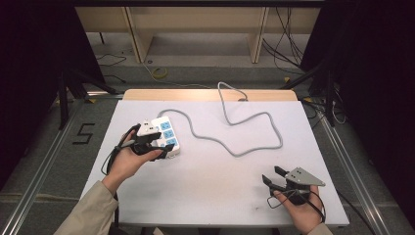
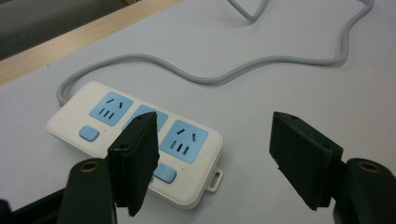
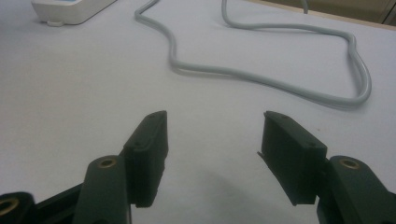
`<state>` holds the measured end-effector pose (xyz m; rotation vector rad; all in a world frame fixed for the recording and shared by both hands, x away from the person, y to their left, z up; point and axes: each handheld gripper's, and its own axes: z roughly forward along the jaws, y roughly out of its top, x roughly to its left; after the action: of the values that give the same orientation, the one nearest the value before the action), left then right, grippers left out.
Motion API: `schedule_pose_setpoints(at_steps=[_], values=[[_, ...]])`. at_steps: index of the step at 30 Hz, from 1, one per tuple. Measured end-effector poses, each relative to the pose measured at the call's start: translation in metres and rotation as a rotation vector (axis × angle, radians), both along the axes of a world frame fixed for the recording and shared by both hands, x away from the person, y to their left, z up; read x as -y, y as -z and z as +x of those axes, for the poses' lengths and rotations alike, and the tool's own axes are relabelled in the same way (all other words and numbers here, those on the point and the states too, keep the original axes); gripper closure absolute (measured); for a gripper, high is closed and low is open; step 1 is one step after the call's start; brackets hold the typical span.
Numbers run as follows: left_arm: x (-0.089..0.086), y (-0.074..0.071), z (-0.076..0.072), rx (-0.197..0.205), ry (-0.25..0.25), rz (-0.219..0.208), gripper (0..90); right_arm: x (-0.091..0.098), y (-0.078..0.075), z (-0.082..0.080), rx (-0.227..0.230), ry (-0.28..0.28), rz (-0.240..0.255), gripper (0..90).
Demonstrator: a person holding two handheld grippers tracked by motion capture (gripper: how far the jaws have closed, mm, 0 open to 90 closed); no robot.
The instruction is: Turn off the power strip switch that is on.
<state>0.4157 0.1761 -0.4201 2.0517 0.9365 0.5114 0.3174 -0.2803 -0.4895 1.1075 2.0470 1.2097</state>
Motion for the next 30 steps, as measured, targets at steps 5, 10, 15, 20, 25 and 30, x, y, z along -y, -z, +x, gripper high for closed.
schedule_pose_setpoints(at_steps=[5,10,15,20,25,30], values=[[-0.001,0.005,-0.006,0.028,0.014,-0.027,32.5,0.000,-0.001,-0.001,0.007,-0.007,0.007,41.9],[-0.002,0.010,-0.013,0.059,0.023,-0.053,31.9,0.000,-0.002,-0.001,0.015,-0.020,0.011,41.9],[-0.002,0.018,-0.020,0.074,0.029,-0.067,31.7,-0.002,-0.003,-0.002,0.015,-0.032,0.014,41.9],[-0.003,0.025,-0.027,0.087,0.031,-0.060,31.3,-0.003,-0.004,-0.003,0.017,-0.048,0.023,41.9],[-0.003,0.031,-0.034,0.097,0.037,-0.075,31.2,-0.003,-0.005,-0.003,0.010,-0.061,0.028,41.8],[-0.002,0.039,-0.041,0.100,0.047,-0.076,31.1,-0.004,-0.005,-0.004,0.010,-0.070,0.026,41.8]])
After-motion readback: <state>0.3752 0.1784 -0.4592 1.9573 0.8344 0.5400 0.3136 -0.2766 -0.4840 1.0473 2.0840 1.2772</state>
